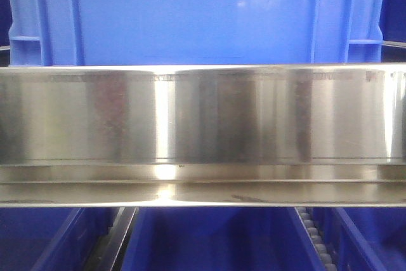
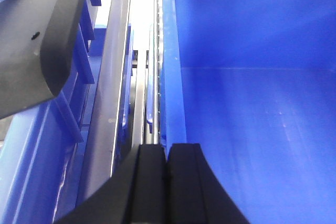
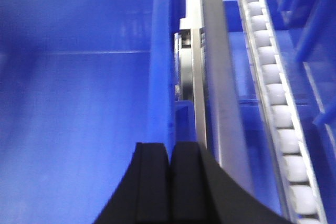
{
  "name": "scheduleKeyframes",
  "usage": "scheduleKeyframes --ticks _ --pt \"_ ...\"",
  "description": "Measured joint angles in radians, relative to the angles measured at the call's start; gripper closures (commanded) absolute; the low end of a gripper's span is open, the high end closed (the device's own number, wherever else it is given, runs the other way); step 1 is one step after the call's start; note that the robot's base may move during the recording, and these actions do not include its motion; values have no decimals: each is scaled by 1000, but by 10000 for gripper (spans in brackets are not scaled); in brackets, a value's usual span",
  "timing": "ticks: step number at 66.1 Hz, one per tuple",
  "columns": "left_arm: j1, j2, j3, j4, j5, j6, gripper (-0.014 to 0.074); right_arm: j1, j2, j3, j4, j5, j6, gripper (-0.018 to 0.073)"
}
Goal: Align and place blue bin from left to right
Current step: 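Lower both grippers onto the bin's side walls, straddling each wall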
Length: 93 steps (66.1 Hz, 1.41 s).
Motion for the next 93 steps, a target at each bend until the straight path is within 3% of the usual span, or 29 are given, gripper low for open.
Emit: scheduleKeyframes --ticks 19,22,30,35,51,68,93 --pt "0 8 0 -2 -9 0 707 0 20 0 51 12 -59 697" --pt "0 8 0 -2 -9 0 707 0 20 0 51 16 -61 658" --pt "0 8 0 -4 -9 0 707 0 20 0 52 18 -61 389" --pt "0 8 0 -4 -9 0 707 0 20 0 52 15 -61 295" --pt "0 14 0 -10 -5 0 707 0 49 -2 53 -23 -62 392" --pt "0 32 0 -14 9 0 707 -48 86 -2 76 -24 -59 396" --pt "0 34 0 -16 5 0 707 -49 127 -2 81 -49 -56 396"
